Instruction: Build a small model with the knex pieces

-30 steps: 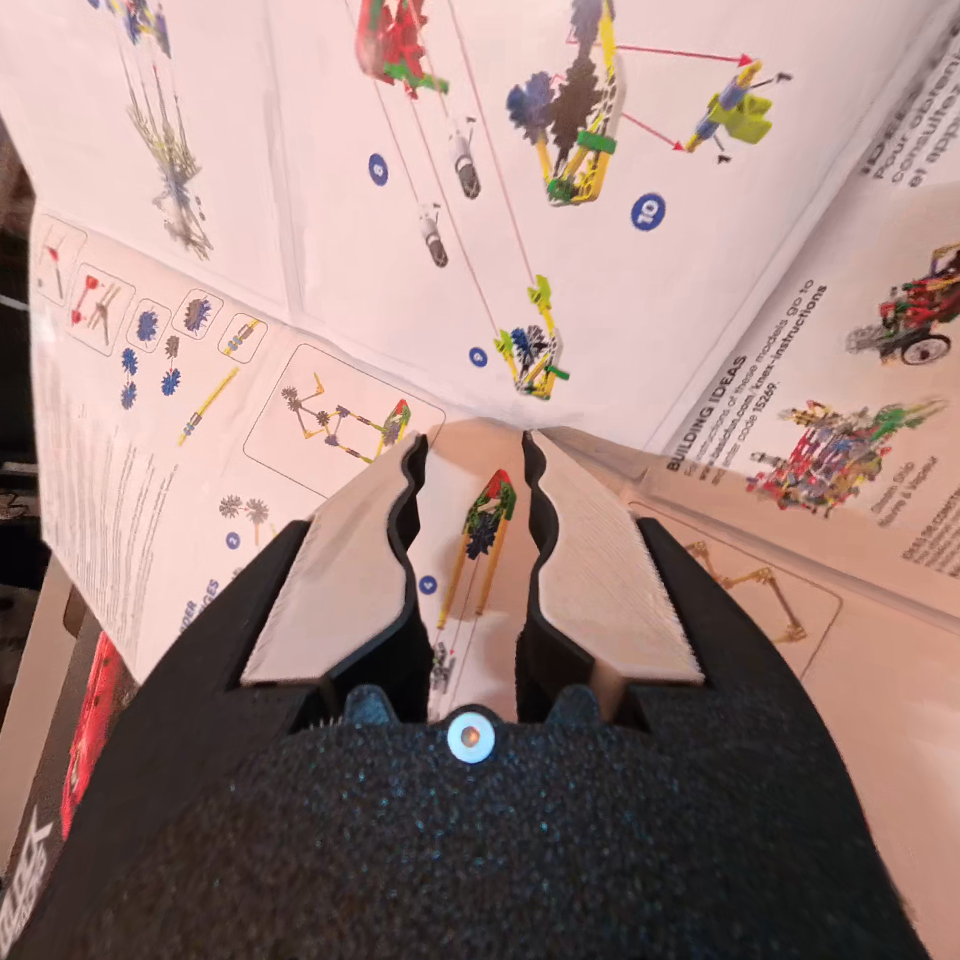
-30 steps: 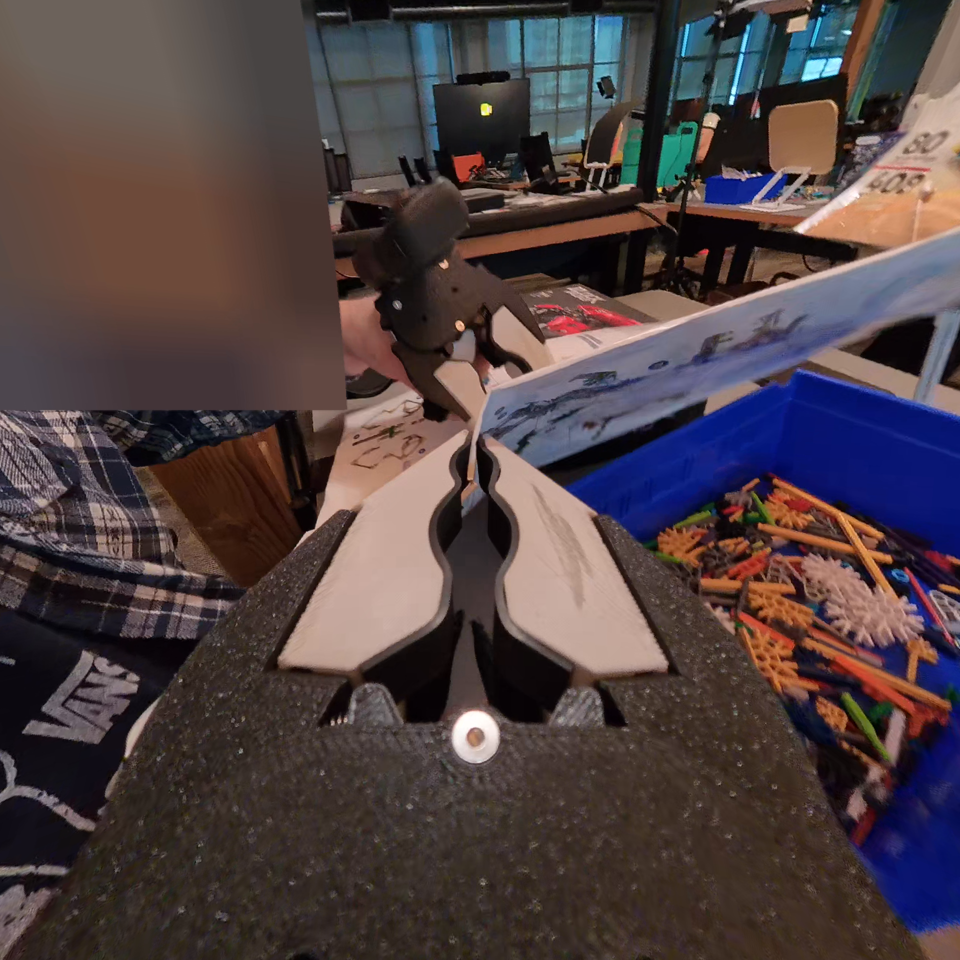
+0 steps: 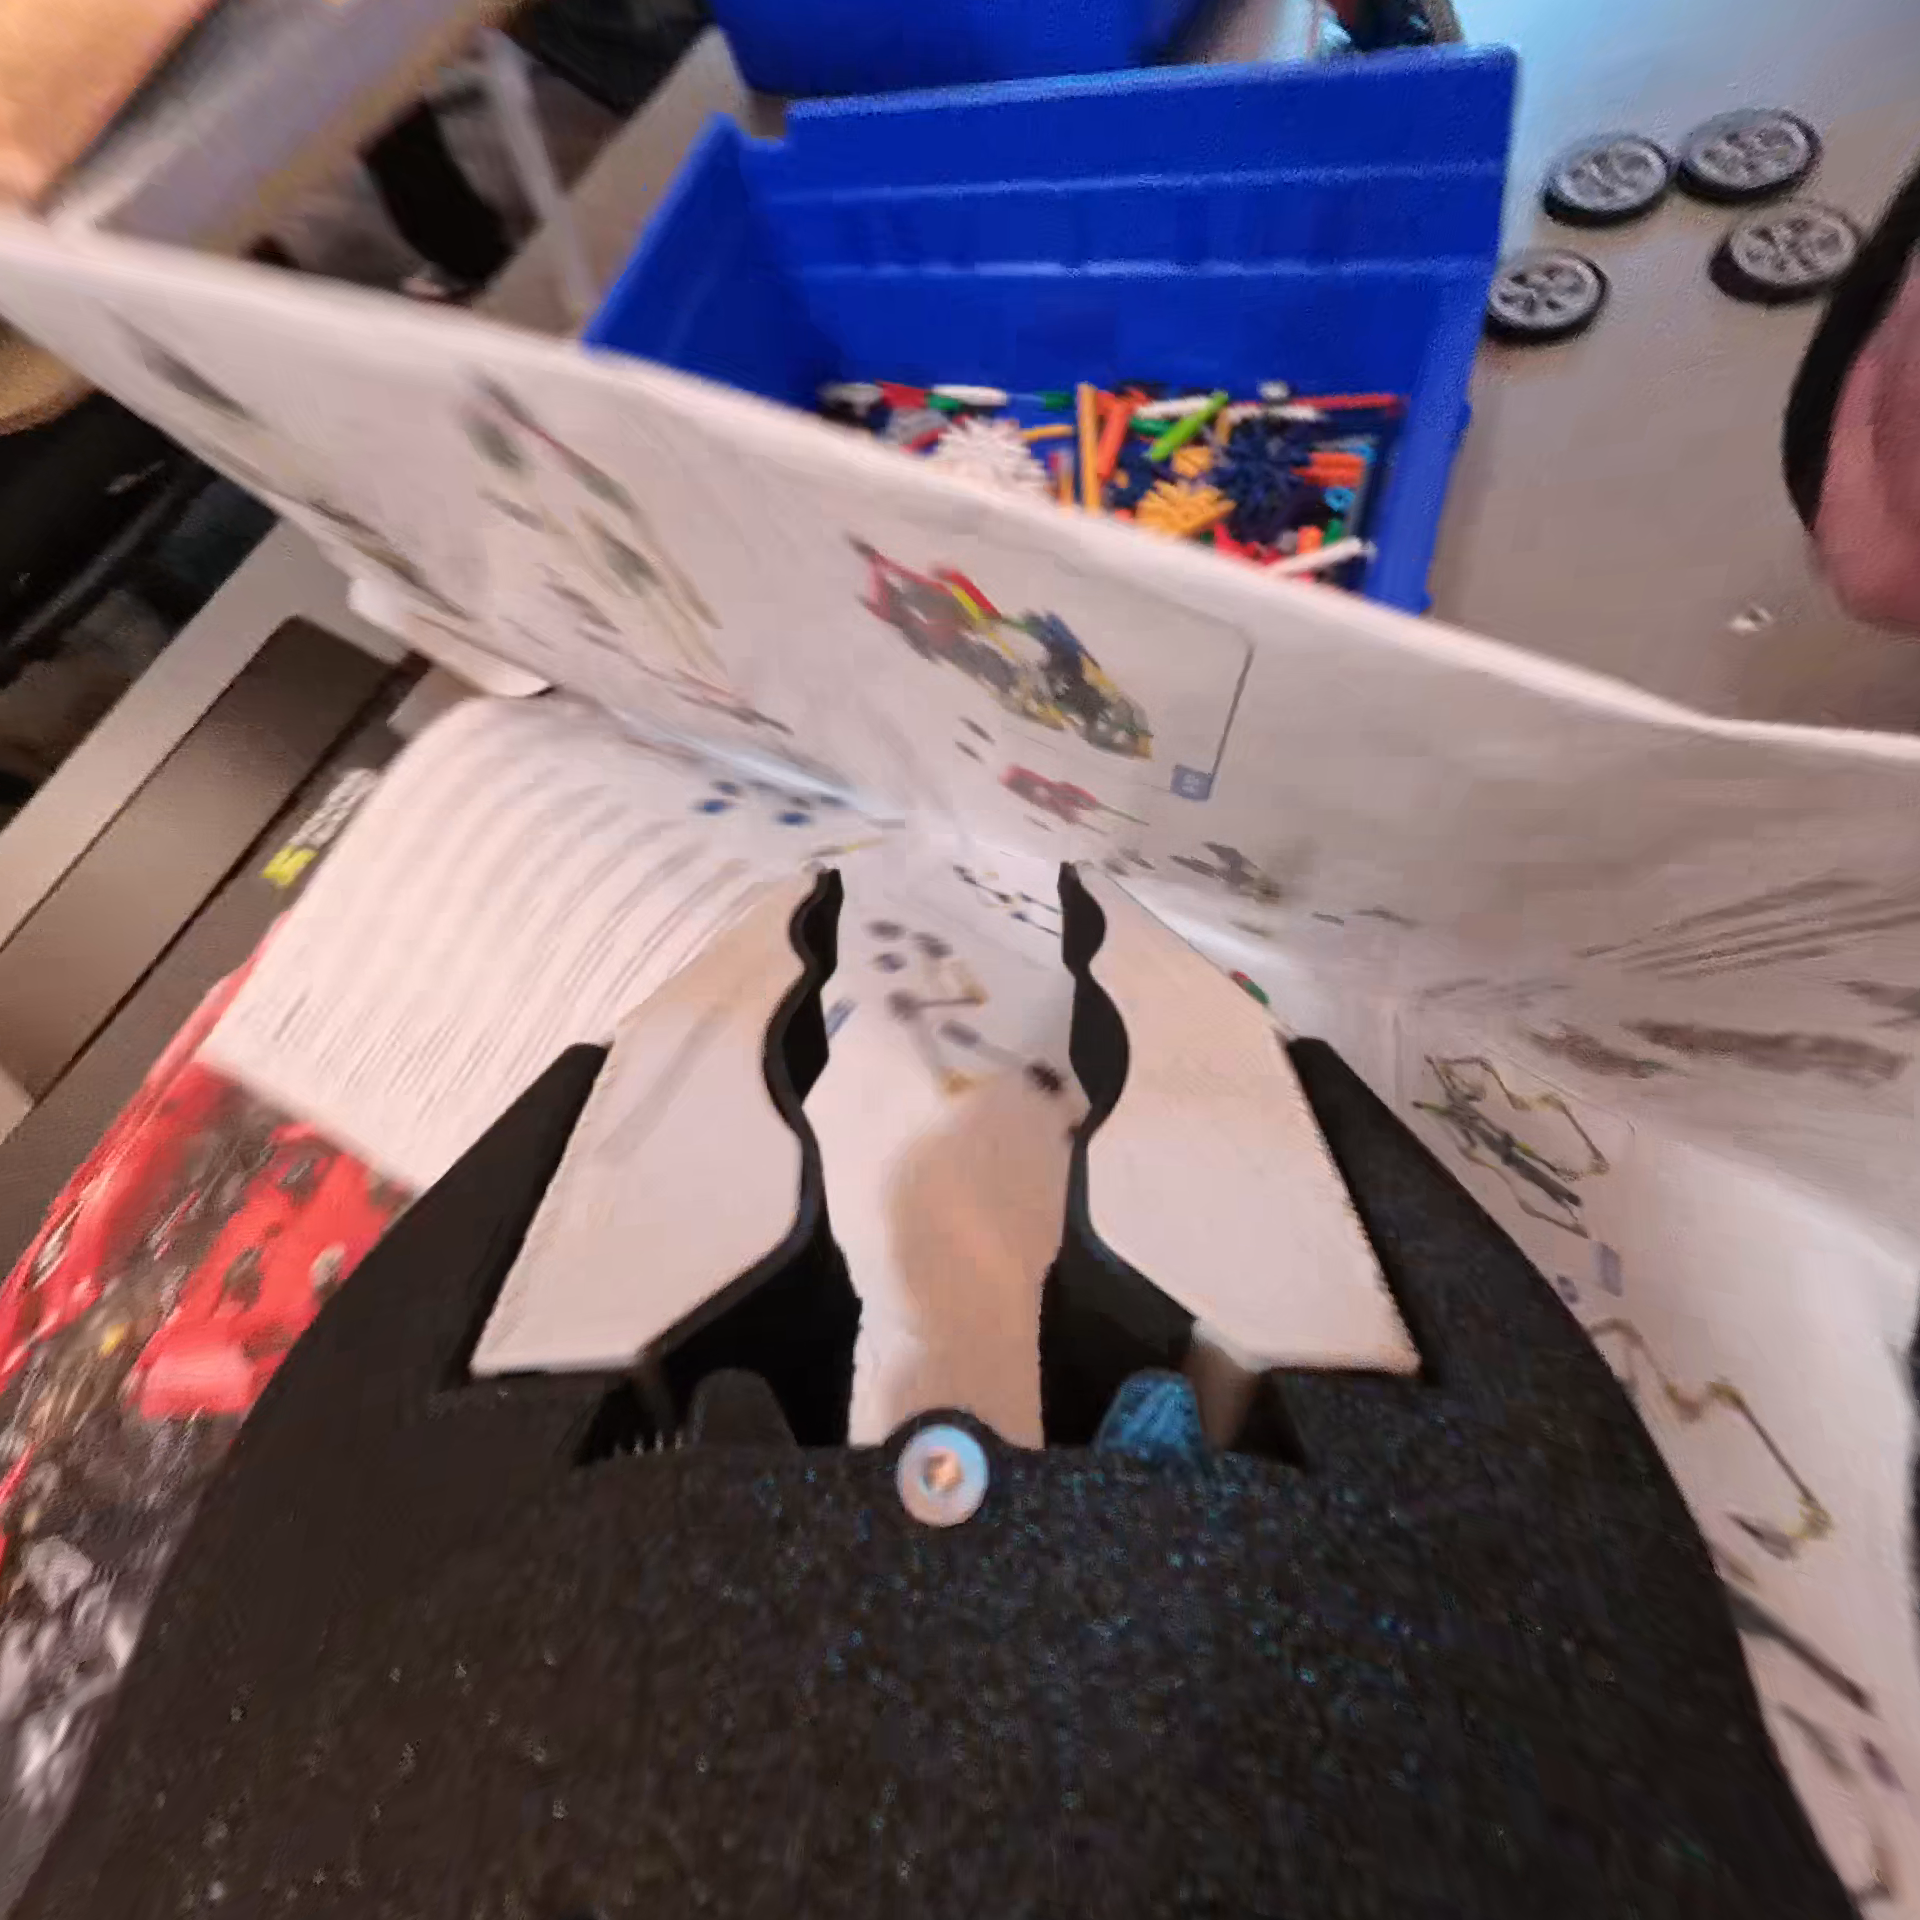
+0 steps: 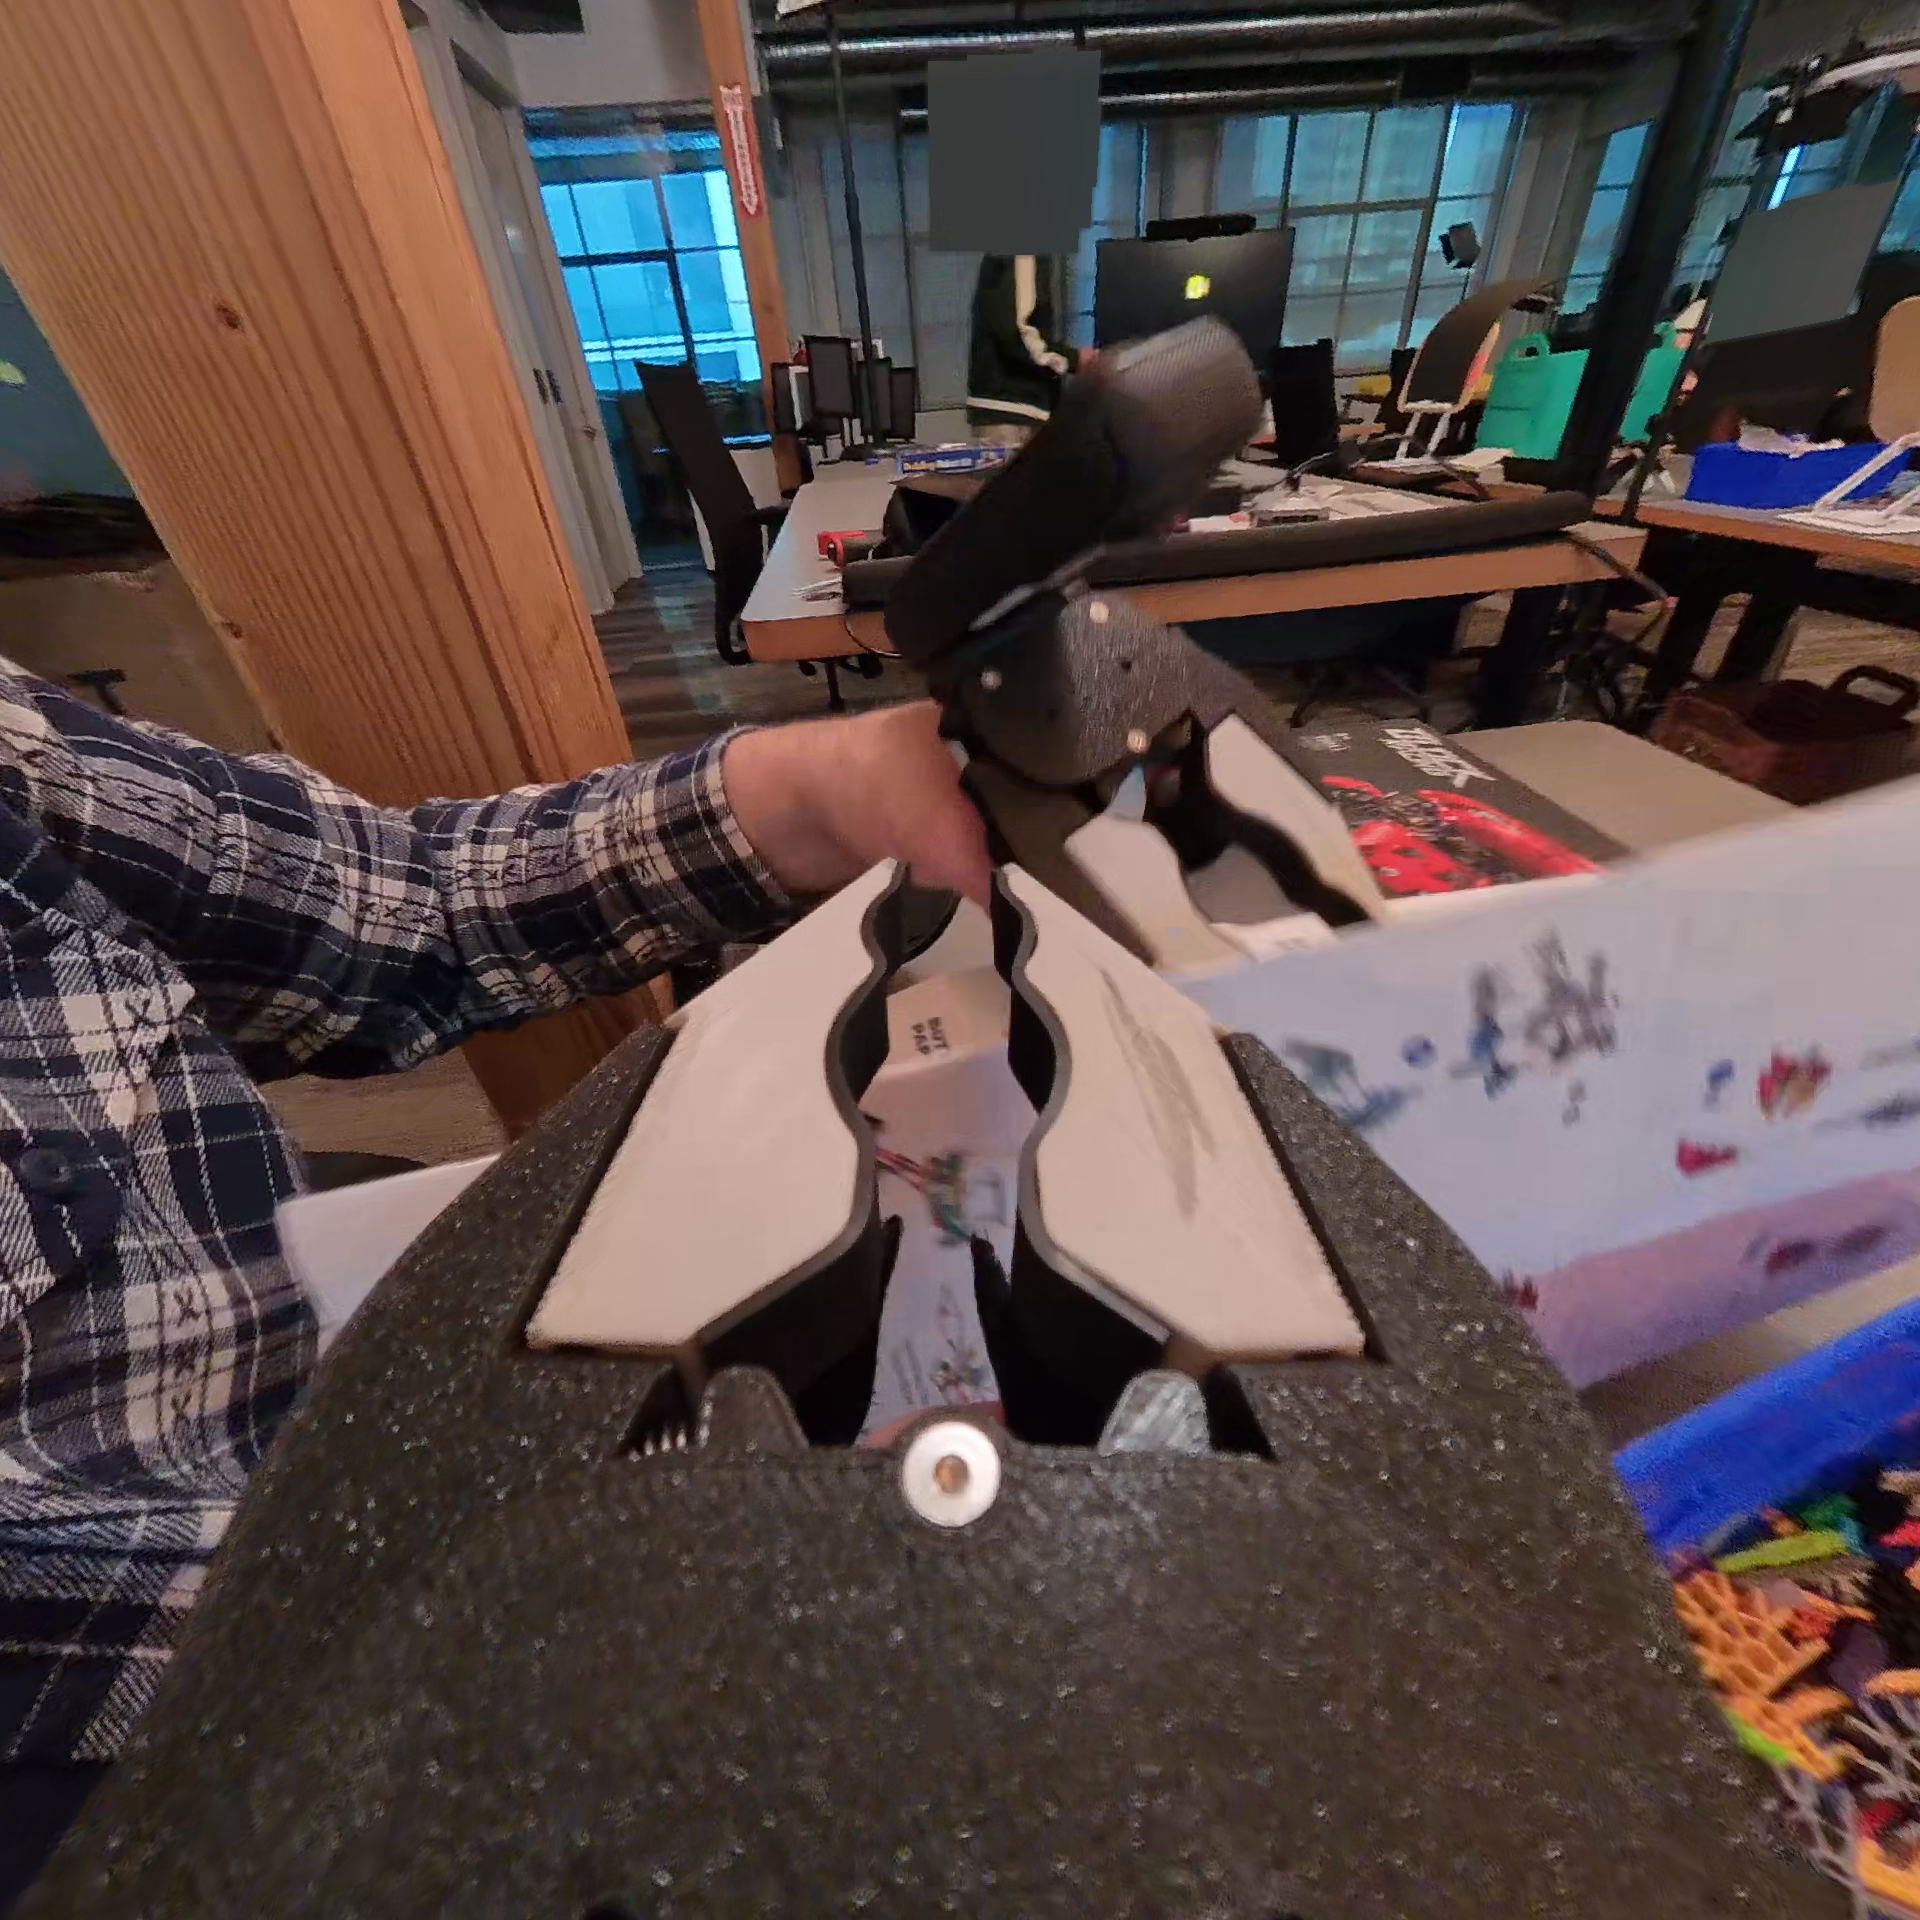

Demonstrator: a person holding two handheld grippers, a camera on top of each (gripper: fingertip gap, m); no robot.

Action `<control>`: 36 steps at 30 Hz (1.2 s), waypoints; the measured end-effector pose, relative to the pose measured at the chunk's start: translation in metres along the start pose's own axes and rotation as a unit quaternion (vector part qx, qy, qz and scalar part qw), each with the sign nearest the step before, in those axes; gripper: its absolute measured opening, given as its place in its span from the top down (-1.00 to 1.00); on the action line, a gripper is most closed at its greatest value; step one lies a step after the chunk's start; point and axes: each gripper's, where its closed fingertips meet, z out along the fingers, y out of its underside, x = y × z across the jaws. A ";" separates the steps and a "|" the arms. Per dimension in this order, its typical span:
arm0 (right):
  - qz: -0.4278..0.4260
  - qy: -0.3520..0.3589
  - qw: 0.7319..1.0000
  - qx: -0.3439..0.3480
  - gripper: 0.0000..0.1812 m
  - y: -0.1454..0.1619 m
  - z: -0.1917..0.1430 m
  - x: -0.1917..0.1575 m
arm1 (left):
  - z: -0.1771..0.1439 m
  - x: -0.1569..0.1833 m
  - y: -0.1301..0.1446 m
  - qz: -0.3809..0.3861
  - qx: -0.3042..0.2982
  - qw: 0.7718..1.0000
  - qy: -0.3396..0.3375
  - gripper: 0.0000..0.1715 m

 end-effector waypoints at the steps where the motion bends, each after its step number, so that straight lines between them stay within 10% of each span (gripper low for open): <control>1: 0.004 -0.006 1.000 -0.003 0.83 0.003 0.003 -0.002 | -0.007 -0.007 0.000 -0.017 0.007 1.000 -0.008 0.52; 15: 0.037 -0.013 0.998 -0.045 0.71 0.049 0.008 -0.006 | -0.055 -0.029 0.009 -0.119 0.043 0.992 -0.025 0.24; 22: 0.035 0.001 0.991 -0.130 0.59 0.111 0.012 -0.007 | -0.027 -0.017 0.046 -0.171 -0.036 0.984 0.020 -0.02; 36: 0.032 0.004 0.989 -0.146 0.58 0.138 0.002 -0.010 | -0.015 -0.010 0.027 -0.141 0.003 0.990 0.024 1.00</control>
